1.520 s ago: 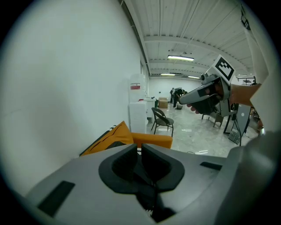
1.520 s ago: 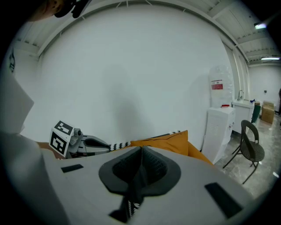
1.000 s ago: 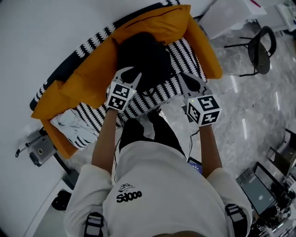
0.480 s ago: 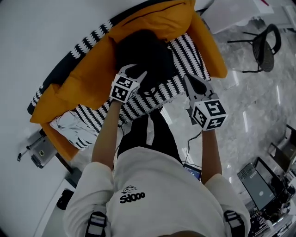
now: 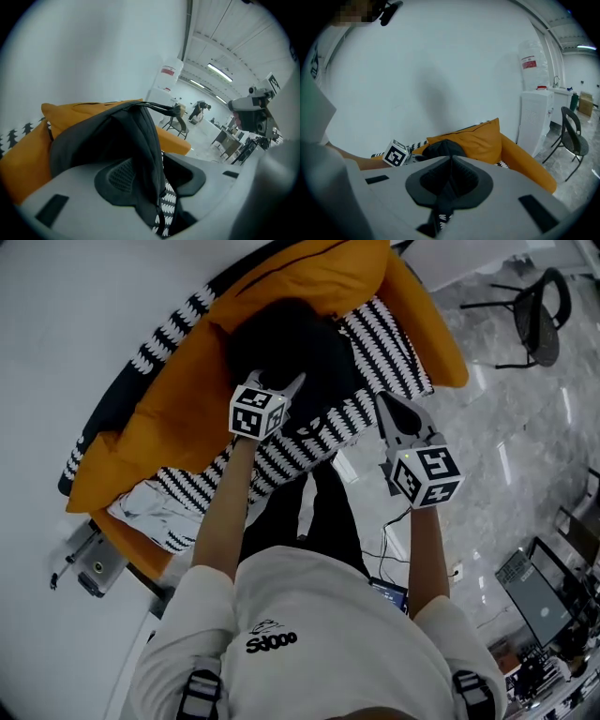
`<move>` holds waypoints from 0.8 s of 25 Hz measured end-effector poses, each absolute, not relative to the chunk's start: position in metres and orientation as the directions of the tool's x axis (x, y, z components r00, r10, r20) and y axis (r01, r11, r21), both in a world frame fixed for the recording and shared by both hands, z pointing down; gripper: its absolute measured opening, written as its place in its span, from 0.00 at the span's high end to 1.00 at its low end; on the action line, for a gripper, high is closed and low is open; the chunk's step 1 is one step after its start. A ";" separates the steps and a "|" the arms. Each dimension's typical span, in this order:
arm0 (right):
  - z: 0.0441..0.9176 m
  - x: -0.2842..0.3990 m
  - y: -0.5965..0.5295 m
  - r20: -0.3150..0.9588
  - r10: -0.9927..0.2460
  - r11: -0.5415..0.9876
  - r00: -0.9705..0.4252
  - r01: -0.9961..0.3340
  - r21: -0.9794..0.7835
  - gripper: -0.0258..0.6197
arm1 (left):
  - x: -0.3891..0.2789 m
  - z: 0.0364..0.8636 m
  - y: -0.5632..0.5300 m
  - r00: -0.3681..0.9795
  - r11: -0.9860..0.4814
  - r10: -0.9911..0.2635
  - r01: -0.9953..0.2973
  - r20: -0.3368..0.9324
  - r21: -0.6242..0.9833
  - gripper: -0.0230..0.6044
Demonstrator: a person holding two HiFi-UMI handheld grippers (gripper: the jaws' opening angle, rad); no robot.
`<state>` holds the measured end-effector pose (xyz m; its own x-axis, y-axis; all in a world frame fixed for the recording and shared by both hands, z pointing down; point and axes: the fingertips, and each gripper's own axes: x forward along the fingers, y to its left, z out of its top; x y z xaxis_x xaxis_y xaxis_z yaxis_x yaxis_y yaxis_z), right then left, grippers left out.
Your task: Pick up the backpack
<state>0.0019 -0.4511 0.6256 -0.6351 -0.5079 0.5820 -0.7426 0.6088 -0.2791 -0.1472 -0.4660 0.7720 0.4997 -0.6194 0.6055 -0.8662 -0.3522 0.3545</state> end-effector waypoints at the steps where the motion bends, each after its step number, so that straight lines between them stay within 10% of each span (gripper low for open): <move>1: 0.629 0.001 -0.451 0.586 -0.510 0.602 -0.630 -0.748 -0.280 0.90 | -0.146 0.775 -0.470 0.507 -0.352 -0.624 -0.862 0.595 0.366 0.67; 20: 0.649 0.023 -0.448 0.646 -0.542 0.520 -0.538 -0.818 -0.245 0.90 | -0.111 0.799 -0.518 0.562 -0.367 -0.674 -0.818 0.480 0.442 0.78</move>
